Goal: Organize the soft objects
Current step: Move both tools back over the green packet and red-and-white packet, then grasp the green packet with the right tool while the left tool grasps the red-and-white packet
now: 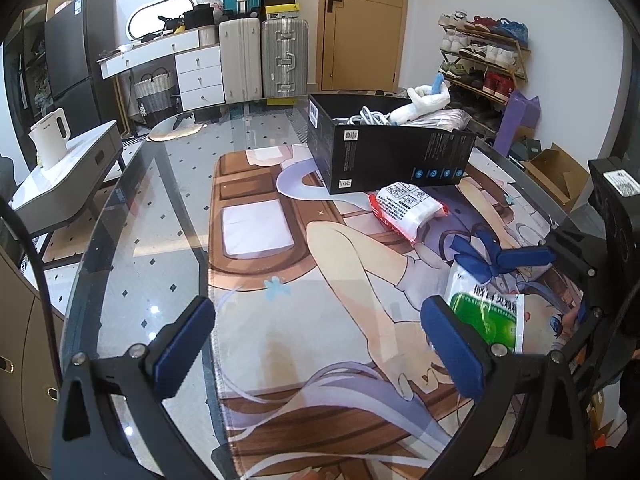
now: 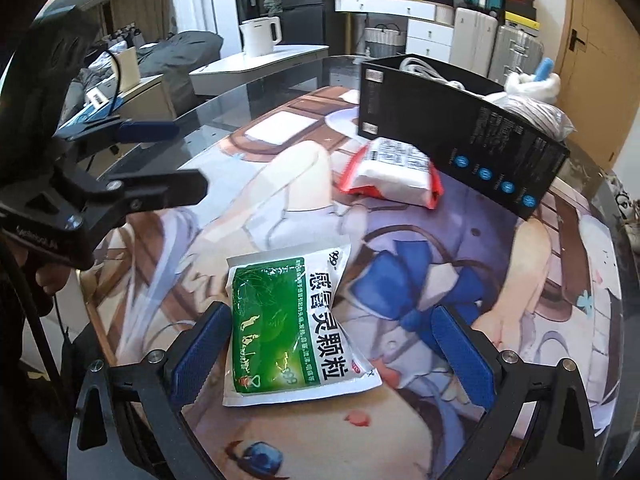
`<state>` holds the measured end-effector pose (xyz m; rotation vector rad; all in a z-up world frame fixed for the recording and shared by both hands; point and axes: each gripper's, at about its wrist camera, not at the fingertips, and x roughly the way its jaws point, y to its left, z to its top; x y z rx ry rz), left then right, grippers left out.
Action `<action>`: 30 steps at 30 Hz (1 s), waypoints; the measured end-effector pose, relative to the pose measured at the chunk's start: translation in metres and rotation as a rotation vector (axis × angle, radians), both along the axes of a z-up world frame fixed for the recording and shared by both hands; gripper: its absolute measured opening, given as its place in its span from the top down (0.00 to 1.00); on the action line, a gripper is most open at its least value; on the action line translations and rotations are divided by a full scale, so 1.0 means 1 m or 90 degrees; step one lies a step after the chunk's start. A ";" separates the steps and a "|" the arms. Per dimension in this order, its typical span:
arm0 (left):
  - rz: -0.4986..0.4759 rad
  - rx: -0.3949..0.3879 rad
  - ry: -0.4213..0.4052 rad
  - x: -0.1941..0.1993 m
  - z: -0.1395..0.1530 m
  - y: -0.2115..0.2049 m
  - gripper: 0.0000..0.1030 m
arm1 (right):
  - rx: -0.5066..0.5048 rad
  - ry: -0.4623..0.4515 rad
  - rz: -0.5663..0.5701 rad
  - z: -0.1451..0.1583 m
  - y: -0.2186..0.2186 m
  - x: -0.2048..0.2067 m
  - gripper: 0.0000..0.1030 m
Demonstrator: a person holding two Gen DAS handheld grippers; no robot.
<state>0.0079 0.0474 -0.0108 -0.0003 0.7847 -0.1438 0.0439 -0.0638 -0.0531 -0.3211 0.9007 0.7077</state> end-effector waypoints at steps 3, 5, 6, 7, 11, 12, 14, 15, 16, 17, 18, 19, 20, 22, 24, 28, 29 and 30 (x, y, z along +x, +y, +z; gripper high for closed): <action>-0.004 -0.003 0.005 0.004 -0.002 -0.002 0.00 | -0.003 0.002 -0.016 0.000 -0.006 0.007 0.01; -0.007 -0.003 0.009 0.007 -0.003 -0.004 0.00 | -0.004 0.002 -0.024 0.000 -0.011 0.011 0.01; -0.008 -0.003 0.010 0.009 -0.003 -0.004 0.00 | -0.004 0.002 -0.028 0.000 -0.014 0.014 0.01; -0.009 -0.005 0.011 0.011 -0.003 -0.005 0.00 | -0.004 0.002 -0.032 -0.001 -0.017 0.016 0.01; -0.016 -0.013 0.016 0.022 -0.002 -0.010 0.00 | -0.006 0.004 -0.049 -0.001 -0.029 0.026 0.01; -0.018 -0.015 0.017 0.026 -0.002 -0.011 0.00 | -0.006 0.005 -0.052 -0.001 -0.032 0.028 0.01; -0.021 -0.019 0.019 0.033 -0.001 -0.015 0.00 | -0.008 0.006 -0.062 -0.001 -0.039 0.035 0.01; -0.024 -0.020 0.021 0.038 0.000 -0.019 0.00 | -0.008 0.006 -0.065 -0.001 -0.041 0.037 0.01; -0.028 -0.020 0.020 0.041 0.001 -0.021 0.00 | -0.009 0.006 -0.068 -0.001 -0.044 0.039 0.01; -0.034 -0.020 0.019 0.045 0.001 -0.025 0.00 | -0.010 0.007 -0.071 -0.001 -0.047 0.042 0.01; -0.040 -0.017 0.020 0.049 0.001 -0.030 0.00 | -0.010 0.007 -0.075 -0.001 -0.050 0.045 0.01; -0.046 -0.014 0.020 0.053 0.001 -0.033 0.00 | -0.011 0.008 -0.079 -0.001 -0.053 0.047 0.01; -0.052 -0.010 0.022 0.057 0.001 -0.036 0.00 | -0.012 0.009 -0.083 -0.001 -0.056 0.050 0.01; -0.066 -0.005 0.024 0.065 -0.001 -0.044 0.00 | -0.013 0.010 -0.090 -0.001 -0.063 0.054 0.02; -0.075 -0.002 0.031 0.071 -0.002 -0.050 0.00 | -0.012 0.011 -0.095 -0.002 -0.069 0.057 0.02; -0.087 0.009 0.041 0.084 -0.006 -0.057 0.00 | -0.013 0.014 -0.092 0.000 -0.079 0.060 0.09; -0.090 0.010 0.043 0.087 -0.007 -0.059 0.00 | -0.013 0.014 -0.092 0.000 -0.081 0.061 0.11; -0.093 0.011 0.044 0.090 -0.008 -0.060 0.00 | -0.013 0.015 -0.092 0.000 -0.081 0.061 0.12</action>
